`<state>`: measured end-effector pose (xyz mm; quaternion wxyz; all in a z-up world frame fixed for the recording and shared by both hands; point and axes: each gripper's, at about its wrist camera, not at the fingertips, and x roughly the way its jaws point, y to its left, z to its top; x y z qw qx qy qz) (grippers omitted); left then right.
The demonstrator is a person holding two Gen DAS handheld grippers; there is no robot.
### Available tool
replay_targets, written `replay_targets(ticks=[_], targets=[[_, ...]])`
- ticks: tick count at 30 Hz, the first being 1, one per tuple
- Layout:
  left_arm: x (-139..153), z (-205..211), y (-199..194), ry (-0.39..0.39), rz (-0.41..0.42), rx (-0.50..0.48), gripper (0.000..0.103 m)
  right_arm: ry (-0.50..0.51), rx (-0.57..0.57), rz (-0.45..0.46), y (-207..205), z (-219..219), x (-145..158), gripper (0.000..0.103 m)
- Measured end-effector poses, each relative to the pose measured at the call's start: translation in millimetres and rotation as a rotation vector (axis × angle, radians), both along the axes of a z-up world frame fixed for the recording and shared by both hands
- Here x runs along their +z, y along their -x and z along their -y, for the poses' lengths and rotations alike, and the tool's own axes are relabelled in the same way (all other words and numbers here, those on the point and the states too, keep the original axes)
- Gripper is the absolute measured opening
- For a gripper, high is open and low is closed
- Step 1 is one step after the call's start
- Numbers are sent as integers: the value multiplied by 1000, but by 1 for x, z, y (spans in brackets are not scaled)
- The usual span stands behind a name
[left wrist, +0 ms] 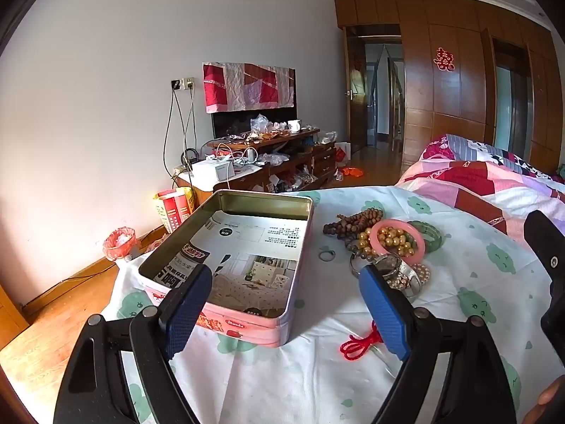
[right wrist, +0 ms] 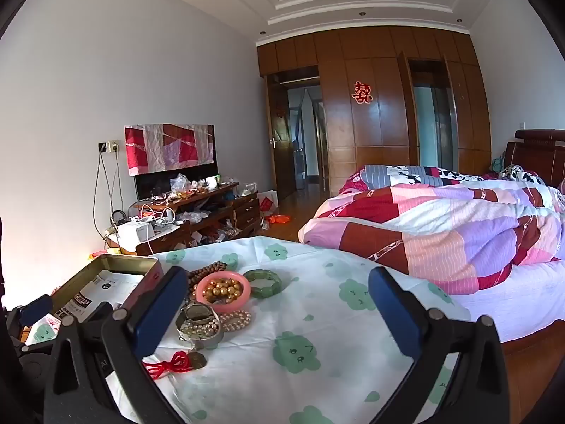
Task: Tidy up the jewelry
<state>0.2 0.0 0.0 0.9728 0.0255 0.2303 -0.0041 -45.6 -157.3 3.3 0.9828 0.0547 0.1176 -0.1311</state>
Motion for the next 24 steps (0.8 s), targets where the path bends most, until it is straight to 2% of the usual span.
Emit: replay_targets(ticks=[24], targets=[[-4,2,5,0,1,-6,86,-6,-1,-3,-1,2,0,103]])
